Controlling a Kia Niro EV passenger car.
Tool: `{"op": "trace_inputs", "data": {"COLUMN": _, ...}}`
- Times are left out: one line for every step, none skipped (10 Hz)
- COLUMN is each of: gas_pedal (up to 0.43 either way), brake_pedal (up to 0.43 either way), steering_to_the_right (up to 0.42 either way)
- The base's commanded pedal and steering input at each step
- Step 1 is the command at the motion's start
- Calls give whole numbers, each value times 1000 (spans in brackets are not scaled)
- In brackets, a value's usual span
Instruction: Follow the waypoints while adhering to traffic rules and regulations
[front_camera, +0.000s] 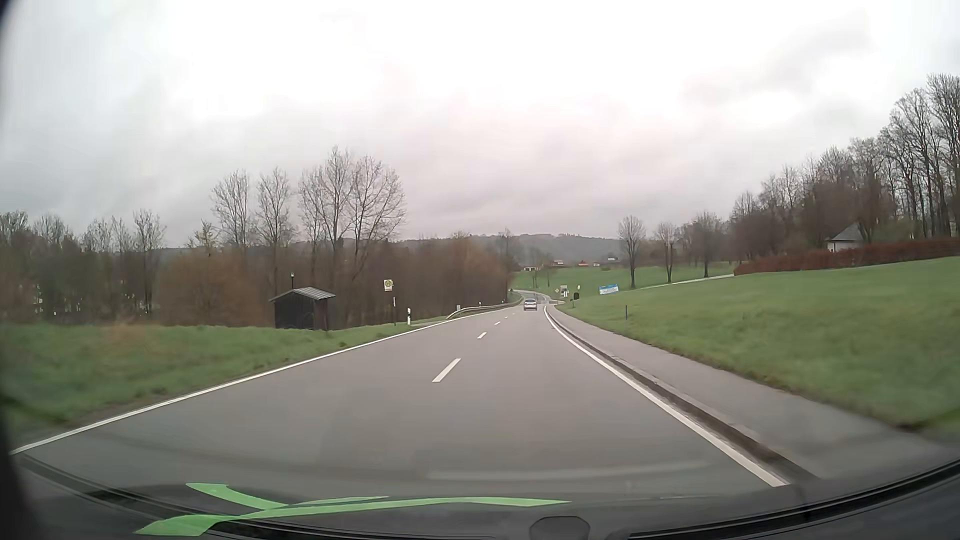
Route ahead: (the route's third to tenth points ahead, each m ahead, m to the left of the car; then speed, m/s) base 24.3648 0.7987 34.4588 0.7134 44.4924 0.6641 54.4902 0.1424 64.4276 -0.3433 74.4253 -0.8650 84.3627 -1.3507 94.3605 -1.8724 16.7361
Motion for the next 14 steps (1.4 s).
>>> {"op": "trace_inputs", "data": {"gas_pedal": 0, "brake_pedal": 0, "steering_to_the_right": 5}}
{"op": "trace_inputs", "data": {"gas_pedal": 0, "brake_pedal": 0, "steering_to_the_right": 5}}
{"op": "trace_inputs", "data": {"gas_pedal": 0, "brake_pedal": 0, "steering_to_the_right": 5}}
{"op": "trace_inputs", "data": {"gas_pedal": 0, "brake_pedal": 0, "steering_to_the_right": 4}}
{"op": "trace_inputs", "data": {"gas_pedal": 0, "brake_pedal": 0, "steering_to_the_right": 5}}
{"op": "trace_inputs", "data": {"gas_pedal": 0, "brake_pedal": 0, "steering_to_the_right": 4}}
{"op": "trace_inputs", "data": {"gas_pedal": 0, "brake_pedal": 0, "steering_to_the_right": 4}}
{"op": "trace_inputs", "data": {"gas_pedal": 0, "brake_pedal": 0, "steering_to_the_right": 2}}
{"op": "trace_inputs", "data": {"gas_pedal": 0, "brake_pedal": 12, "steering_to_the_right": 0}}
{"op": "trace_inputs", "data": {"gas_pedal": 0, "brake_pedal": 43, "steering_to_the_right": 0}}
{"op": "trace_inputs", "data": {"gas_pedal": 0, "brake_pedal": 61, "steering_to_the_right": 1}}
{"op": "trace_inputs", "data": {"gas_pedal": 0, "brake_pedal": 73, "steering_to_the_right": 1}}
{"op": "trace_inputs", "data": {"gas_pedal": 0, "brake_pedal": 79, "steering_to_the_right": 1}}
{"op": "trace_inputs", "data": {"gas_pedal": 0, "brake_pedal": 85, "steering_to_the_right": 1}}
